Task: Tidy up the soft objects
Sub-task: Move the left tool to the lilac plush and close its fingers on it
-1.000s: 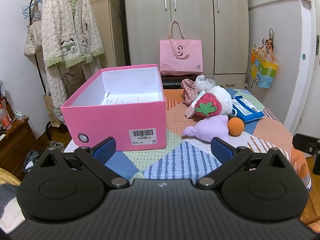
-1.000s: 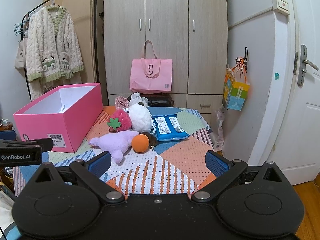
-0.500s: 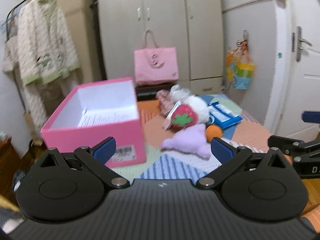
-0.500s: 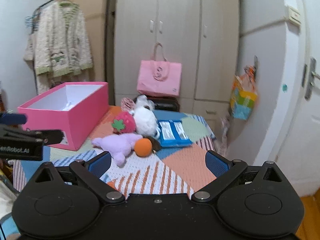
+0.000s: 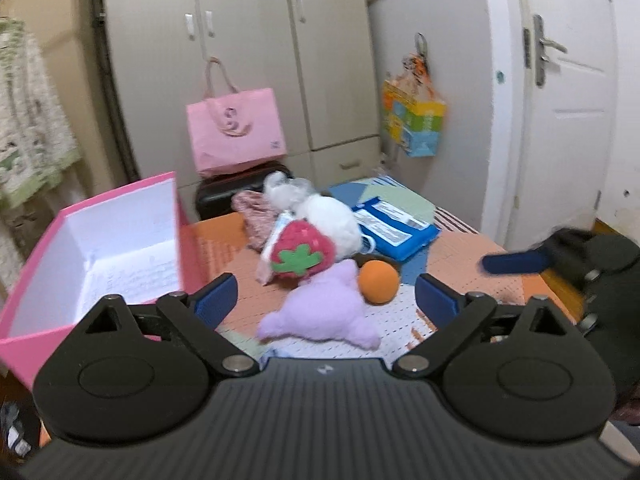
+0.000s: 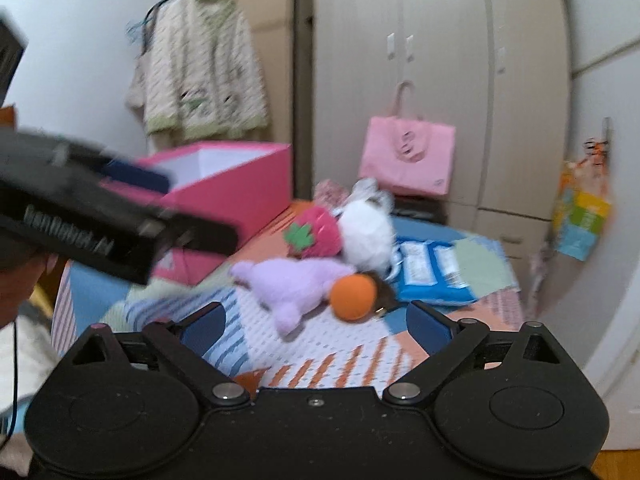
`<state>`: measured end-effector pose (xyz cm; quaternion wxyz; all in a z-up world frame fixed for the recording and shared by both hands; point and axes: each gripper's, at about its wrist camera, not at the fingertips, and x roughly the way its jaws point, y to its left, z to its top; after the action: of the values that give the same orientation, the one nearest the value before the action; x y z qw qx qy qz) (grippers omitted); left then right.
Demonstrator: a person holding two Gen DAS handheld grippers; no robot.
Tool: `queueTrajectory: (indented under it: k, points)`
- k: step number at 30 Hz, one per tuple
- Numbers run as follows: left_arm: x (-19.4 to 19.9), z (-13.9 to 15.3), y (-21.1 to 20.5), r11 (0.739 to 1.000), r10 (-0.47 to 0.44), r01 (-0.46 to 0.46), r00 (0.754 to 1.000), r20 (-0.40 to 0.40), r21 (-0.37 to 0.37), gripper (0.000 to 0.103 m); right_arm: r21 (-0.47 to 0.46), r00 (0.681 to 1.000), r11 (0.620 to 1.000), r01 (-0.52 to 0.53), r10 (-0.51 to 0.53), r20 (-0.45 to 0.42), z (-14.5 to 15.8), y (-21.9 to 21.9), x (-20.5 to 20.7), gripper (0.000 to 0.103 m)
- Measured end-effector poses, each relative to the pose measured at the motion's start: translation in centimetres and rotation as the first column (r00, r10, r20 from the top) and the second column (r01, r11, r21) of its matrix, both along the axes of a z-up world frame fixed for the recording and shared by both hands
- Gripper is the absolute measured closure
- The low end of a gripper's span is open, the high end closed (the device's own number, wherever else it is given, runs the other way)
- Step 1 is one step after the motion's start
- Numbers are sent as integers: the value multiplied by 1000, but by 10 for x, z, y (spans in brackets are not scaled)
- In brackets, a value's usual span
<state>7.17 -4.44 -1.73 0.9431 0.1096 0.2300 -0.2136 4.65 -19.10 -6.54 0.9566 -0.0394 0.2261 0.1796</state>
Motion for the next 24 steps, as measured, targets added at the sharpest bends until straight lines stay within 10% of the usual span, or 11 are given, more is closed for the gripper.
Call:
queueTrajectory:
  k: [16, 24]
  points:
    - [106, -33, -38, 985, -75, 116, 955, -287, 128, 13, 70, 987, 986, -149, 153, -47, -37, 22, 55, 27]
    - [131, -46, -30, 987, -49, 111, 892, -449, 113, 16, 61, 984, 987, -148, 153, -89, -46, 25, 67, 30]
